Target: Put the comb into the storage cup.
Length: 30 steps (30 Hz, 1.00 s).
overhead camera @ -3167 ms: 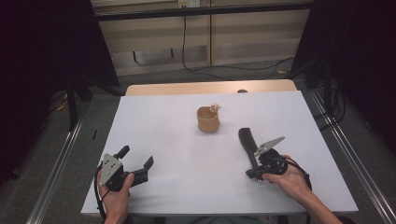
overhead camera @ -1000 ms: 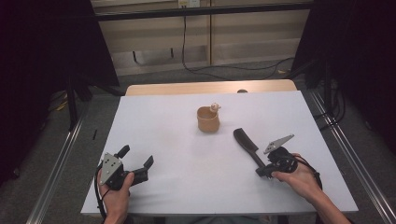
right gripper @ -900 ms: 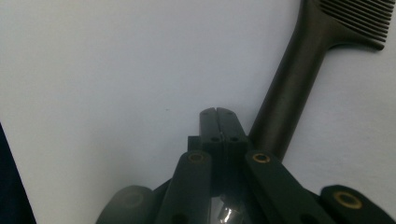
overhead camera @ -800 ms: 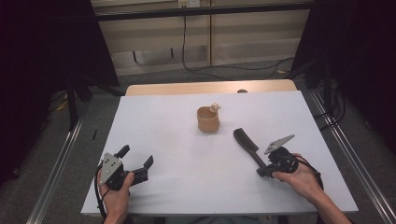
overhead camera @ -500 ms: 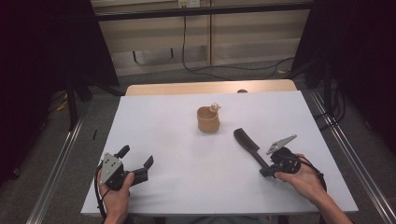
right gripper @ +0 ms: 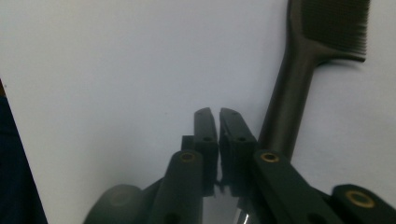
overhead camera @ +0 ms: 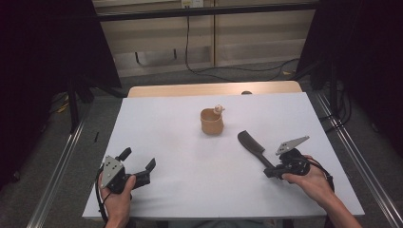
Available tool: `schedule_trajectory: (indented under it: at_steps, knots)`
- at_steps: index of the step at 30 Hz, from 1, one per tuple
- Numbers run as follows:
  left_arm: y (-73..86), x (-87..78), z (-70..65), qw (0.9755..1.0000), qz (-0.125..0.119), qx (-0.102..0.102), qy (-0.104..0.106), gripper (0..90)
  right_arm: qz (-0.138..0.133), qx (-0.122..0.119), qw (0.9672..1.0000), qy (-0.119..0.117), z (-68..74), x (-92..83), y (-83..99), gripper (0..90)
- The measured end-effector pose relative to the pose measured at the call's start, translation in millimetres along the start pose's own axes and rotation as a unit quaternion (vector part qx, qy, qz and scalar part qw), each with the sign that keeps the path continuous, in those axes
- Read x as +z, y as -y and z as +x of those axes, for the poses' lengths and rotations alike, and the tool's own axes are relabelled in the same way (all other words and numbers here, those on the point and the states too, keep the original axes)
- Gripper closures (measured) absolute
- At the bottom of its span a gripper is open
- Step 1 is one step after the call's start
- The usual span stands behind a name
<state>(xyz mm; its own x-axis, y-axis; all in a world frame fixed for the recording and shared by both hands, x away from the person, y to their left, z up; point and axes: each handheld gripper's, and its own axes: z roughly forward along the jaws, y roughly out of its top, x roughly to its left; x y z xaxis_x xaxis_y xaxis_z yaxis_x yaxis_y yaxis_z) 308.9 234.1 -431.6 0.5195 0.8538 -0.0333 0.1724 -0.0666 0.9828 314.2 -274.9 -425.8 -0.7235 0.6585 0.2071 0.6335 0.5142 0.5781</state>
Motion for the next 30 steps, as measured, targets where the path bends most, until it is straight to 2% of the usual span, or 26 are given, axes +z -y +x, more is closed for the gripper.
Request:
schedule_trajectory:
  at_steps: [7,9,12,14,18,19,22,24,25,27,28,30]
  knots:
    - [-0.2,-0.3,0.0,1.0,-0.001,0.0,0.0,3.8,-0.042,0.012,0.999,-0.004,-0.2,-12.8,-3.7,63.2]
    - [-0.5,0.0,-1.4,1.0,-0.003,-0.001,0.004,3.8,-0.049,0.019,0.9986,-0.003,-1.9,-14.6,-4.6,48.8]
    - [-0.7,0.1,-1.7,1.0,-0.001,0.001,0.004,3.9,-0.055,0.015,0.9984,0.0,-3.1,-14.6,-6.3,28.9]
    - [-0.9,0.2,-1.5,1.0,-0.003,0.001,0.004,3.8,-0.06,0.016,0.998,0.012,-4.0,-13.7,-7.8,21.1]
    - [-1.0,-1.3,0.0,1.0,-0.003,0.002,0.004,3.9,-0.076,0.02,0.9966,0.024,-6.2,-9.8,-9.4,15.0]
    - [-1.0,-1.4,0.3,1.0,-0.003,0.001,0.004,3.9,-0.084,0.024,0.9954,0.038,-5.7,-8.5,-9.9,11.9]
    - [-1.5,-1.7,0.6,1.0,-0.004,0.003,0.004,3.9,-0.083,0.052,0.9939,0.051,-4.1,-7.6,-12.3,4.3]
    - [-1.8,-1.9,0.0,1.0,-0.005,0.003,0.003,3.9,-0.081,0.063,0.9925,0.066,-3.2,-5.7,-14.5,4.3]
    - [-1.8,-1.8,-0.7,1.0,-0.007,0.001,0.003,3.8,-0.076,0.067,0.9926,0.067,-3.4,-4.3,-16.4,4.6]
    - [-2.2,-1.8,-1.8,1.0,-0.008,0.001,0.005,3.8,-0.07,0.058,0.9932,0.072,-4.3,1.8,-21.9,4.4]
    - [-2.3,-1.9,-1.8,1.0,-0.008,0.003,0.004,3.8,-0.057,0.059,0.9945,0.065,-4.7,4.0,-25.3,5.6]
    - [-2.0,-1.7,-2.1,1.0,-0.008,0.002,0.005,3.8,-0.048,0.067,0.9951,0.054,-6.3,6.1,-31.2,5.5]
